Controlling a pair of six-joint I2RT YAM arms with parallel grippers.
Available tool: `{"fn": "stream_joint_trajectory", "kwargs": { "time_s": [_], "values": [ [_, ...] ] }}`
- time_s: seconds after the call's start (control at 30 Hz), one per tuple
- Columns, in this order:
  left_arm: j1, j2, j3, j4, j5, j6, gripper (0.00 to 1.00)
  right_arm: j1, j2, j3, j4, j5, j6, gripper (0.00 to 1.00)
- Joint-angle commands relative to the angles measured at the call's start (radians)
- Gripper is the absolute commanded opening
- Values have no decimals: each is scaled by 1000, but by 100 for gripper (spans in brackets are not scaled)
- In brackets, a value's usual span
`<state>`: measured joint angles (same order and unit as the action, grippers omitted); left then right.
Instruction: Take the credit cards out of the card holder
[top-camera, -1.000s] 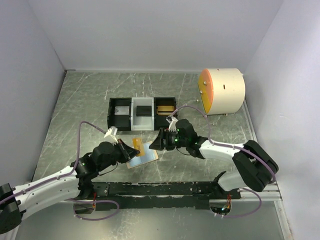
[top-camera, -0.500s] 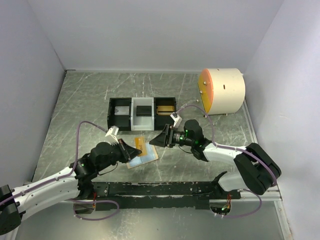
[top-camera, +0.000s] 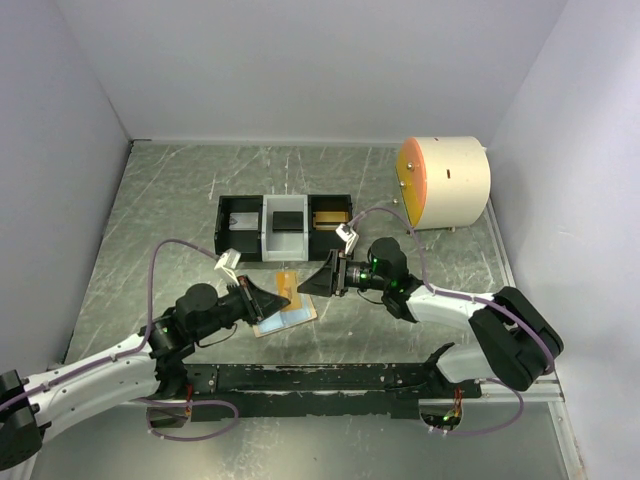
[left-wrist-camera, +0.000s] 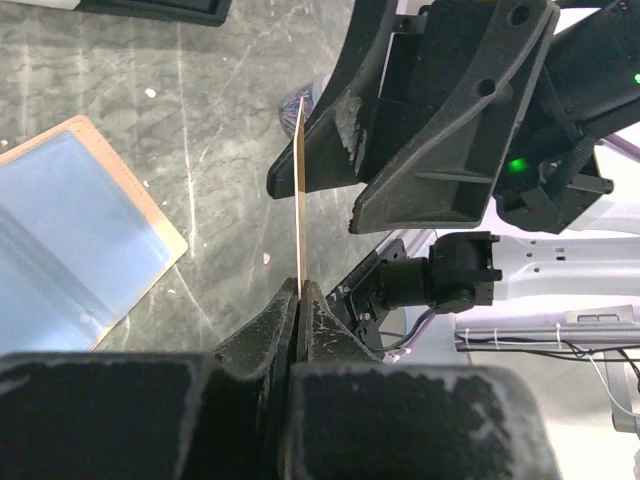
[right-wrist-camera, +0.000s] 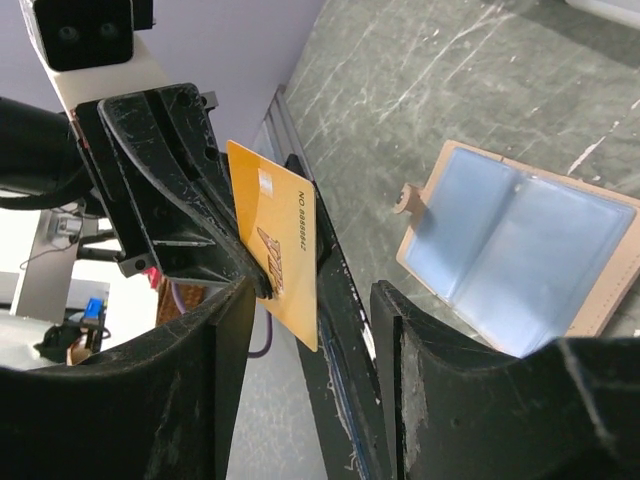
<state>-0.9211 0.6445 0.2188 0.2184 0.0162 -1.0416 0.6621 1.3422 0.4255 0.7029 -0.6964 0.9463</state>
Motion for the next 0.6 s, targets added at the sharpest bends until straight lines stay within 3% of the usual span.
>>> {"fn": "stream_joint_trajectory", "kwargs": {
  "time_s": [0.0, 0.33, 0.57],
  "values": [
    [-5, -27, 21, 76, 46, 25, 7, -5, -28, 39, 32, -59, -17, 50],
    [-7, -28, -1, 193, 116, 19, 7, -1, -32, 42, 82, -112, 14, 48],
    [-6, -28, 19, 173, 126, 29, 7, 2, -22, 35, 175, -129, 70, 42]
  ]
}}
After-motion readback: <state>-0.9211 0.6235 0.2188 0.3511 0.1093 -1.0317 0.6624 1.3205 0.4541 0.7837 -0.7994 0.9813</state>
